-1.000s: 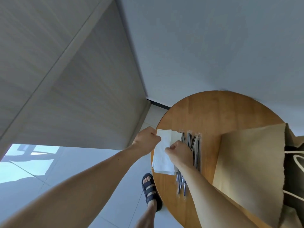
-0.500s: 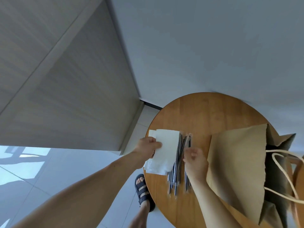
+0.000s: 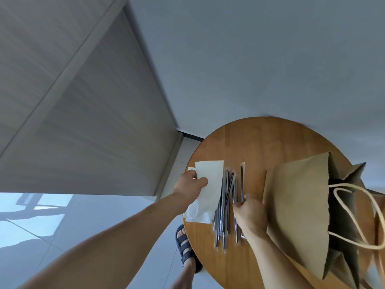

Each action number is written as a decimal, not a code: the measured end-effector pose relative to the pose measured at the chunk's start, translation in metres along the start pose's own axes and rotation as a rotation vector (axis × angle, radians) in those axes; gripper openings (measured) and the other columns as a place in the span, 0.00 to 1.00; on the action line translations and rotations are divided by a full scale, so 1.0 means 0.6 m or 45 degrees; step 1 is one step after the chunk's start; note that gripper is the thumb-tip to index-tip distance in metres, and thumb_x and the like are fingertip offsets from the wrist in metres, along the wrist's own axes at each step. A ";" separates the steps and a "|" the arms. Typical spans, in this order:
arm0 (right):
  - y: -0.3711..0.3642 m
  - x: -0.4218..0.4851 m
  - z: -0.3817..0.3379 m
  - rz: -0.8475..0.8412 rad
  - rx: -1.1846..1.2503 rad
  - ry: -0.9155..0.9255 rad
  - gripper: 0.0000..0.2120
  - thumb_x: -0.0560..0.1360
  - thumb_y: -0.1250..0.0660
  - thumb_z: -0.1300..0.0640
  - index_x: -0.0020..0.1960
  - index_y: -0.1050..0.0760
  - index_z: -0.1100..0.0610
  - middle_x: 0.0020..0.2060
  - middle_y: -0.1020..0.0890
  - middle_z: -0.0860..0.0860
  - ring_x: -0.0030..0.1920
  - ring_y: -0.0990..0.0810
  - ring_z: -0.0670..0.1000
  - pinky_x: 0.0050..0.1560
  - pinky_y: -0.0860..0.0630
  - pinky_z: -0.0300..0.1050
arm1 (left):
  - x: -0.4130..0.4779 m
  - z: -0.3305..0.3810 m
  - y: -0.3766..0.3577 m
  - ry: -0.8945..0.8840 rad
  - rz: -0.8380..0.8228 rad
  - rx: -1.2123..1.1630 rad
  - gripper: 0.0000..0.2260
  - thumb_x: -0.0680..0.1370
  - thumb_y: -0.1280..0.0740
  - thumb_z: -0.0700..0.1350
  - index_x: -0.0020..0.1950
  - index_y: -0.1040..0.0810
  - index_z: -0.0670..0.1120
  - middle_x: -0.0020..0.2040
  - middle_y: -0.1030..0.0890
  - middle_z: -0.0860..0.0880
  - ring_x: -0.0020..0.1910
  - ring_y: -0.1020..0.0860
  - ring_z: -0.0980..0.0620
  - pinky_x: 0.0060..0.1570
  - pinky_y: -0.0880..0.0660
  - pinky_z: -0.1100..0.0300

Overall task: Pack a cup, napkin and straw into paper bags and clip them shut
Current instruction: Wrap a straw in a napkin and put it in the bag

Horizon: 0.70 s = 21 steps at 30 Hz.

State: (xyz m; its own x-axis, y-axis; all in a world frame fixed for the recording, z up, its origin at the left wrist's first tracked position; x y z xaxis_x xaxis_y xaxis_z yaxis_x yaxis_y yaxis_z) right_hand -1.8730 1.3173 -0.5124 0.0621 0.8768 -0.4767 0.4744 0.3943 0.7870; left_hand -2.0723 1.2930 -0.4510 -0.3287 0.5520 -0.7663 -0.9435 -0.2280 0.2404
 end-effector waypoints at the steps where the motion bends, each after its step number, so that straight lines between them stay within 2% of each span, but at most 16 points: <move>1: 0.016 -0.004 -0.011 0.027 0.055 0.010 0.08 0.73 0.33 0.57 0.50 0.26 0.57 0.42 0.19 0.54 0.43 0.19 0.59 0.41 0.21 0.49 | -0.003 0.009 0.000 -0.027 0.008 0.021 0.09 0.76 0.34 0.43 0.56 0.23 0.45 0.53 0.18 0.46 0.51 0.19 0.45 0.55 0.20 0.45; 4: 0.072 -0.027 -0.050 0.091 0.325 0.089 0.03 0.74 0.34 0.56 0.45 0.27 0.55 0.37 0.20 0.51 0.38 0.20 0.54 0.39 0.23 0.47 | -0.024 0.047 -0.001 -0.137 0.003 0.053 0.15 0.77 0.35 0.42 0.64 0.25 0.49 0.54 0.18 0.49 0.53 0.19 0.47 0.52 0.20 0.51; 6: 0.107 -0.054 -0.085 0.071 0.526 0.242 0.02 0.73 0.32 0.56 0.44 0.25 0.51 0.34 0.20 0.47 0.34 0.21 0.46 0.35 0.25 0.40 | -0.046 0.083 -0.006 -0.248 -0.060 0.090 0.16 0.76 0.37 0.41 0.63 0.25 0.51 0.53 0.18 0.49 0.53 0.20 0.47 0.52 0.20 0.49; 8: 0.137 -0.082 -0.116 0.055 0.586 0.397 0.06 0.73 0.32 0.56 0.43 0.26 0.45 0.32 0.21 0.45 0.34 0.21 0.45 0.33 0.29 0.31 | -0.072 0.120 -0.012 -0.340 -0.132 0.076 0.16 0.74 0.37 0.40 0.60 0.24 0.51 0.53 0.18 0.47 0.53 0.19 0.46 0.54 0.20 0.47; 11: 0.179 -0.106 -0.143 0.107 0.567 0.503 0.07 0.73 0.31 0.56 0.43 0.26 0.45 0.32 0.22 0.44 0.34 0.23 0.44 0.35 0.28 0.30 | -0.108 0.168 -0.017 -0.378 -0.168 -0.033 0.19 0.66 0.37 0.43 0.55 0.22 0.39 0.49 0.19 0.39 0.47 0.22 0.43 0.55 0.23 0.40; 13: 0.205 -0.112 -0.149 0.135 0.594 0.488 0.08 0.74 0.30 0.57 0.41 0.26 0.45 0.34 0.22 0.44 0.36 0.22 0.43 0.36 0.28 0.30 | -0.126 0.191 -0.020 -0.409 -0.214 -0.065 0.20 0.65 0.36 0.44 0.52 0.24 0.33 0.45 0.21 0.40 0.44 0.25 0.43 0.51 0.24 0.44; 17: 0.255 -0.122 -0.158 0.139 0.584 0.533 0.09 0.74 0.30 0.56 0.42 0.26 0.43 0.36 0.20 0.43 0.38 0.22 0.42 0.38 0.29 0.31 | -0.164 0.228 -0.024 -0.514 -0.254 -0.025 0.09 0.74 0.27 0.46 0.50 0.16 0.43 0.47 0.14 0.44 0.48 0.16 0.43 0.51 0.20 0.47; 21: 0.308 -0.140 -0.159 0.227 0.539 0.609 0.05 0.74 0.29 0.51 0.46 0.25 0.44 0.38 0.21 0.41 0.39 0.22 0.42 0.39 0.30 0.31 | -0.194 0.267 -0.031 -0.584 -0.228 0.011 0.05 0.76 0.27 0.46 0.48 0.16 0.46 0.45 0.14 0.48 0.46 0.15 0.46 0.50 0.18 0.46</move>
State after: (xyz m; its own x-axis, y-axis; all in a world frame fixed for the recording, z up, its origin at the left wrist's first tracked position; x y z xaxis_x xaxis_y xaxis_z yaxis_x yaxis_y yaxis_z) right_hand -1.8744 1.3429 -0.2893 -0.1788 0.9826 -0.0504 0.8033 0.1754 0.5692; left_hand -2.0231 1.3612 -0.2708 -0.1445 0.8786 -0.4551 -0.9865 -0.0922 0.1353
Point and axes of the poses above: each hand's wrist, its own x-axis towards the middle knuckle, its own y-axis out of the back of the hand, z = x × y, the point moved 3 cm from there along x, towards the middle knuckle
